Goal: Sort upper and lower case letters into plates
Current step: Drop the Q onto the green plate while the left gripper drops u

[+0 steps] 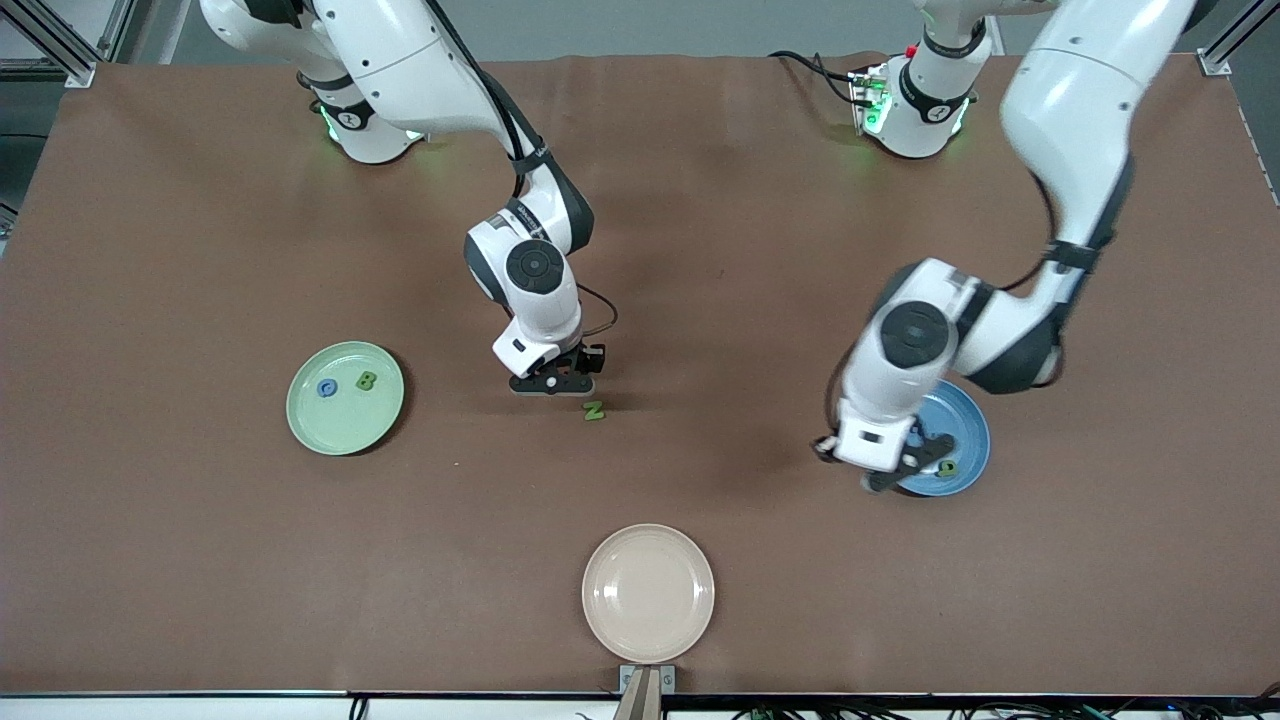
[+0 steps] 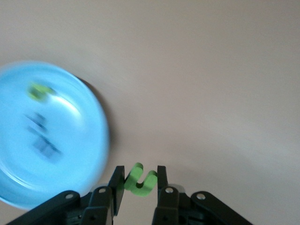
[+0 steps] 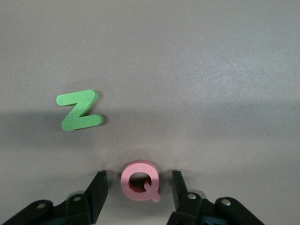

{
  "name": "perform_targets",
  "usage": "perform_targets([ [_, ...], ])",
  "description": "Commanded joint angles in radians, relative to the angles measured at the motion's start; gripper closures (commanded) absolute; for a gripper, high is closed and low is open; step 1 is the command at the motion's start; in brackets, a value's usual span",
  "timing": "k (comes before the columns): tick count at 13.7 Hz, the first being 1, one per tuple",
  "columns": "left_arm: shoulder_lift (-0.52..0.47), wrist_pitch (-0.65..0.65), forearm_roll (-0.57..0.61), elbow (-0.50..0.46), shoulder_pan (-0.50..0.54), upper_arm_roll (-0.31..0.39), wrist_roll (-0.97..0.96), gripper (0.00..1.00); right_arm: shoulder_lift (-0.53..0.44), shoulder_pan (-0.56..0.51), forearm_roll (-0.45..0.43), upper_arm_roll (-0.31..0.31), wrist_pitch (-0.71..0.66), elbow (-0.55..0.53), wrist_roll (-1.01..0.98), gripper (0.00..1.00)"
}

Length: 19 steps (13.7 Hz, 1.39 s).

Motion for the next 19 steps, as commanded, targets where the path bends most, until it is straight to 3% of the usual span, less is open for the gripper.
perform_targets([
  [1, -0.003, -0.015, -0.003, -0.036, 0.095, -0.012, 0.096, 1.0, 0.01, -0.005, -0.012, -0.002, 0.014, 0.01, -0.014, 0.42],
  [3, 0.014, -0.016, -0.004, -0.054, 0.126, -0.011, 0.099, 0.97, 0.013, -0.008, -0.012, -0.002, 0.015, 0.01, -0.02, 0.54],
  [4, 0.014, -0.016, -0.003, -0.067, 0.138, -0.011, 0.087, 0.93, 0.013, -0.01, -0.012, -0.002, 0.015, 0.008, -0.02, 0.67],
  [5, 0.008, -0.018, -0.003, -0.09, 0.142, -0.011, 0.085, 0.81, 0.013, -0.011, -0.009, -0.002, 0.014, 0.007, -0.018, 0.81],
  [6, -0.001, -0.018, -0.004, -0.102, 0.149, -0.011, 0.079, 0.41, 0.013, -0.016, -0.005, -0.002, 0.014, 0.007, -0.014, 0.97],
  [7, -0.016, -0.03, -0.004, -0.107, 0.15, -0.012, 0.068, 0.05, 0.011, -0.028, -0.003, -0.002, 0.01, 0.007, -0.012, 1.0],
  [10, -0.042, -0.112, -0.004, -0.024, 0.141, -0.035, 0.056, 0.0, -0.022, -0.088, -0.003, -0.002, -0.054, 0.002, -0.082, 1.0],
  [14, -0.044, -0.32, -0.004, 0.198, 0.149, -0.162, 0.215, 0.0, -0.162, -0.243, 0.004, 0.0, -0.157, -0.059, -0.291, 1.0],
  [19, -0.209, -0.464, -0.006, 0.232, 0.161, -0.23, 0.278, 0.0, -0.243, -0.488, 0.006, 0.0, -0.143, -0.179, -0.682, 1.0],
])
